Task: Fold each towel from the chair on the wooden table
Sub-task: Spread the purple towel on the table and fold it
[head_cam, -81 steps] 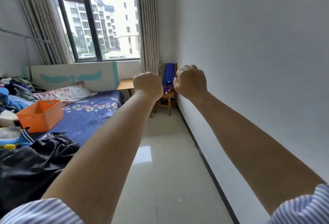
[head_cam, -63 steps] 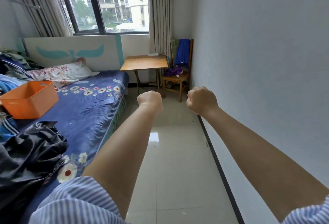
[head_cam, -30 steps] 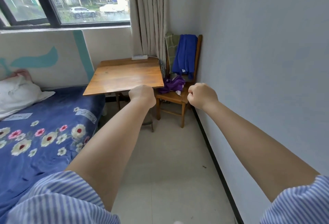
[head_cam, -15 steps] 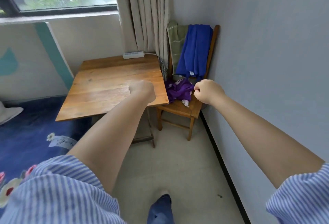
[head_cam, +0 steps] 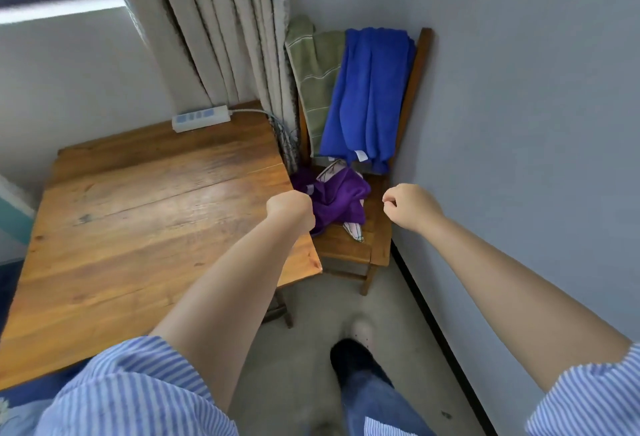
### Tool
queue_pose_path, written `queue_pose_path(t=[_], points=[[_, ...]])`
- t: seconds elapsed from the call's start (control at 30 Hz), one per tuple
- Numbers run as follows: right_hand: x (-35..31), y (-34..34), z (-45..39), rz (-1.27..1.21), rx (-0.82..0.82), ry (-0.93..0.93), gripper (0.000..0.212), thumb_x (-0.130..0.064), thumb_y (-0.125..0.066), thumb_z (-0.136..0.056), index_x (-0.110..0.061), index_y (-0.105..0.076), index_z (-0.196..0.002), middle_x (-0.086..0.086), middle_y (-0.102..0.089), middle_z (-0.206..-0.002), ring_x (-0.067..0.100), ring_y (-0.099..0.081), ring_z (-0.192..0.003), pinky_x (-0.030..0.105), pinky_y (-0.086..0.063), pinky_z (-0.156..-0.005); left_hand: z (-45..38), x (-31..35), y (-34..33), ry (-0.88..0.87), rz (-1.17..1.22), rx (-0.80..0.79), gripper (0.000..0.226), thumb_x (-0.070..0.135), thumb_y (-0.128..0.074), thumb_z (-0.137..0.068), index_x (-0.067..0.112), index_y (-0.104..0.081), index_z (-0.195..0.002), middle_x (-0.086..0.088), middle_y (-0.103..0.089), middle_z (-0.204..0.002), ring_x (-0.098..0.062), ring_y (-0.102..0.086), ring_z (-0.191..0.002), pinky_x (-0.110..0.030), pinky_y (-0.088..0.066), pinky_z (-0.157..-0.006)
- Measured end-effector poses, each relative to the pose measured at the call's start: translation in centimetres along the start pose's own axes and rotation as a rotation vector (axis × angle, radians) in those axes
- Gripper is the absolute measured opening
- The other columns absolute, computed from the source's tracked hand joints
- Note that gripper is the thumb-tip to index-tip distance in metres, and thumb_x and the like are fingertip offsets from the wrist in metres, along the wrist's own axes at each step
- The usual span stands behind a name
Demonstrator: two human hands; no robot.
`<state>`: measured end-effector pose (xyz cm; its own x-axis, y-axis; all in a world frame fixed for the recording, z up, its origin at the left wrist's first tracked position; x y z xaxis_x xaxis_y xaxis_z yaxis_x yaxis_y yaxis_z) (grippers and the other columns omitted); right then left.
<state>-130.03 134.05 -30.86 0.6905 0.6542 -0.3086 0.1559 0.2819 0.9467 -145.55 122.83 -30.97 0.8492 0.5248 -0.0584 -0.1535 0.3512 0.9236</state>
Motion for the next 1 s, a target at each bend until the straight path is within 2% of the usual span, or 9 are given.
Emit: queue_pose_path(t=[0.2, 0.27, 0.33, 0.53, 0.7, 0.8, 0.9, 0.97, 1.0], points=[[4.8, -4.2, -11.0, -0.047, -0.111, -0.033, 0.026, -0.014, -0.044, -0.091, -0.004, -0.065, -0.101, 0.015, -0.064, -0.106, 0.030, -0.058, -0.096, 0.026, -0.037, -0.069, -12.5, 0.9, -0.6, 0.024, 0.010, -0.123, 0.042, 0.020, -0.039, -0.094, 0.012, -0.041, -0.136, -0.011, -0.053, -0.128, -0.031, -0.054, -0.113, -0.036, -0.047, -0.086], [6.4, -5.5, -14.4, -0.048, -0.162, -0.045, 0.025, -0.014, -0.044, -0.090, -0.004, -0.065, -0.100, 0.014, -0.065, -0.105, 0.028, -0.058, -0.094, 0.027, -0.038, -0.068, -16.3, 1.3, -0.7, 0.032, 0.032, -0.170, 0.042, 0.023, -0.036, -0.096, 0.011, -0.041, -0.136, -0.010, -0.052, -0.130, -0.031, -0.053, -0.115, -0.037, -0.046, -0.089], [7.6, -6.7, -17.1, -0.062, -0.198, -0.071, 0.025, -0.015, -0.045, -0.091, -0.005, -0.063, -0.105, 0.014, -0.064, -0.109, 0.028, -0.059, -0.098, 0.030, -0.045, -0.075, -19.3, 1.6, -1.3, 0.028, 0.065, -0.203, 0.041, 0.025, -0.035, -0.096, 0.010, -0.041, -0.135, -0.010, -0.052, -0.130, -0.031, -0.053, -0.115, -0.037, -0.046, -0.089], [9.7, -12.4, -23.2, -0.062, -0.329, -0.133, 0.030, -0.015, -0.044, -0.091, -0.005, -0.054, -0.118, 0.014, -0.060, -0.118, 0.029, -0.055, -0.109, 0.040, -0.049, -0.087, -26.5, 1.4, -5.9, 0.056, 0.161, -0.288, 0.033, 0.023, -0.036, -0.095, 0.008, -0.053, -0.119, -0.012, -0.059, -0.118, -0.029, -0.057, -0.106, -0.036, -0.048, -0.087], [11.1, -19.0, -26.6, 0.002, -0.425, -0.167, 0.031, -0.016, -0.046, -0.091, -0.009, -0.050, -0.121, 0.009, -0.055, -0.123, 0.027, -0.048, -0.115, 0.036, -0.045, -0.087, -31.9, 1.4, -11.5, 0.098, 0.167, -0.359, 0.033, 0.015, -0.035, -0.096, 0.007, -0.042, -0.127, -0.014, -0.055, -0.124, -0.031, -0.054, -0.113, -0.037, -0.048, -0.088], [11.5, -22.7, -28.1, 0.068, -0.442, -0.158, 0.047, -0.018, -0.049, -0.090, -0.015, -0.036, -0.135, 0.007, -0.046, -0.134, 0.027, -0.042, -0.122, 0.036, -0.042, -0.093, -34.5, 1.3, -15.0, 0.125, 0.178, -0.371, 0.037, 0.014, -0.039, -0.094, 0.011, -0.035, -0.131, -0.013, -0.050, -0.127, -0.032, -0.050, -0.116, -0.039, -0.046, -0.087], [12.2, -26.0, -29.3, 0.126, -0.412, -0.171, 0.061, -0.019, -0.051, -0.089, -0.024, -0.023, -0.143, 0.007, -0.035, -0.142, 0.027, -0.035, -0.128, 0.038, -0.038, -0.099, -37.4, 1.4, -18.6, 0.072, 0.170, -0.373, 0.049, 0.016, -0.041, -0.094, 0.020, -0.025, -0.140, -0.014, -0.047, -0.131, -0.032, -0.049, -0.118, -0.040, -0.045, -0.089], [12.7, -28.0, -30.0, 0.158, -0.388, -0.164, 0.059, -0.018, -0.051, -0.088, -0.026, -0.027, -0.141, 0.007, -0.035, -0.139, 0.026, -0.034, -0.127, 0.039, -0.036, -0.100, -38.8, 1.7, -20.9, 0.037, 0.127, -0.429, 0.057, 0.017, -0.040, -0.094, 0.027, -0.015, -0.144, -0.014, -0.046, -0.133, -0.032, -0.049, -0.119, -0.039, -0.045, -0.090], [13.0, -28.7, -30.2, 0.160, -0.377, -0.158, 0.055, -0.018, -0.051, -0.088, -0.025, -0.033, -0.139, 0.007, -0.038, -0.137, 0.026, -0.034, -0.126, 0.039, -0.035, -0.100, -39.2, 1.8, -21.8, 0.030, 0.106, -0.445, 0.055, 0.018, -0.039, -0.095, 0.026, -0.017, -0.144, -0.014, -0.048, -0.132, -0.031, -0.050, -0.118, -0.038, -0.045, -0.089]])
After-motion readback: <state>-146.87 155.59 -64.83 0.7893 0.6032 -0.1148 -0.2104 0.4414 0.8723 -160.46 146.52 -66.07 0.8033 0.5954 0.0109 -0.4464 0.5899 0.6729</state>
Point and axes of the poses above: each hand's wrist, its own z-axis away from the middle knuckle, its own y-axis out of the back of the hand, x = y × z, the point moved 4 cm from there along -z, towards the middle knuckle
